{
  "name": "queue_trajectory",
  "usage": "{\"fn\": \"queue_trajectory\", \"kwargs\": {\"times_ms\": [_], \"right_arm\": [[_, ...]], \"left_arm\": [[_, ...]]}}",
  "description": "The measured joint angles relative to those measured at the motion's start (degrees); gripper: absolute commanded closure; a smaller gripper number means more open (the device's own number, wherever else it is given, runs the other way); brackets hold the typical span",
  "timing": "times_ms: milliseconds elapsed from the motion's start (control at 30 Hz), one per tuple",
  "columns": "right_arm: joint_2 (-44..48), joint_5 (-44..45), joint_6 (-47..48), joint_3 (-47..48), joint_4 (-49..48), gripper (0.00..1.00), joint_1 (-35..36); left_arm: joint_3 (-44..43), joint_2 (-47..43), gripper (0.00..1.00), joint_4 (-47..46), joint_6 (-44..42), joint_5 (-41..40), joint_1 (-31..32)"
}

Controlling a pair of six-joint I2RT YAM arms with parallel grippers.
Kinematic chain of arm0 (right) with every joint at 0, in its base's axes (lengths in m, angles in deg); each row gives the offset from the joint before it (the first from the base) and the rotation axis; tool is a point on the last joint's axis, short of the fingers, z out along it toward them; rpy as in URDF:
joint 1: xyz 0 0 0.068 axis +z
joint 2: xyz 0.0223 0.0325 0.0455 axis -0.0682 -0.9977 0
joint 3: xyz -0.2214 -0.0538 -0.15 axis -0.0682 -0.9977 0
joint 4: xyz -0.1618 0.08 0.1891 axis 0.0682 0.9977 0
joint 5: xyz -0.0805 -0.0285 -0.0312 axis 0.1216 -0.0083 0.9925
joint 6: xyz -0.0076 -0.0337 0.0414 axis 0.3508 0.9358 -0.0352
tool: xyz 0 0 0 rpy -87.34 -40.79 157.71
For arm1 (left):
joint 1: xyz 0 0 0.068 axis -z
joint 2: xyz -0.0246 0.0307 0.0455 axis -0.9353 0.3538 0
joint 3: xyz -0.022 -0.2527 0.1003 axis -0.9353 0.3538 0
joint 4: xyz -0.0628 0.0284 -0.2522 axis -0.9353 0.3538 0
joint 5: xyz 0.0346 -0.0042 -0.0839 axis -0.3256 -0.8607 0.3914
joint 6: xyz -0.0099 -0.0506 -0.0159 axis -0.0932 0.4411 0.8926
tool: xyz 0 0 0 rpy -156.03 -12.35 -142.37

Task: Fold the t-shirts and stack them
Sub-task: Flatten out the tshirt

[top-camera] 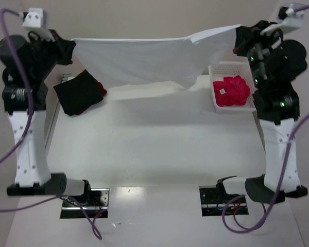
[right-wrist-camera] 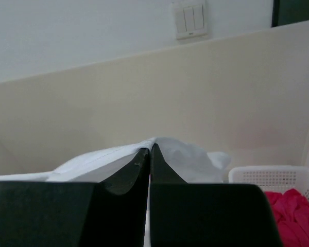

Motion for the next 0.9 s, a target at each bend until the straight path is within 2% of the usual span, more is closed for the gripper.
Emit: {"fn": "queue_trajectory", "kwargs": {"times_ms": [167,333,400,533,633,800,900], "right_arm": [[13.04,-1.81,-0.14,-5.07,0.10,1.00,0.00],[17.10,-3.64,-1.17,-3.73,0.51,1.00,0.06],[16.80,-4.45,-1.76,-1.82,0.80,1.00,0.14],[13.43,-3.77,-2.25,-0.52,0.87,1.00,0.26],[9.22,-2.37,-2.35,-2.58,0.56,1.00,0.26],[0.26,-0.60,-3.08,-16.19,-2.94,1.00,0.26],[-6.43,-1.34,-5.95,-28.89,-5.01,1.00,0.26]], "left_arm": [[8.04,-17.35,1.00,-1.34,0.16,-5.59,0.07],[13.56,-31.56,1.00,-4.91,1.33,-12.22,0.12],[13.99,-33.20,1.00,-5.80,1.81,-14.07,0.14],[16.68,-30.50,1.00,-9.71,4.39,-15.79,0.16],[21.12,-23.12,1.00,-13.25,6.30,-15.45,0.18],[32.46,-6.65,1.00,-14.97,8.60,-14.21,0.17],[38.70,0.36,1.00,-13.57,9.12,-13.66,0.16]]}}
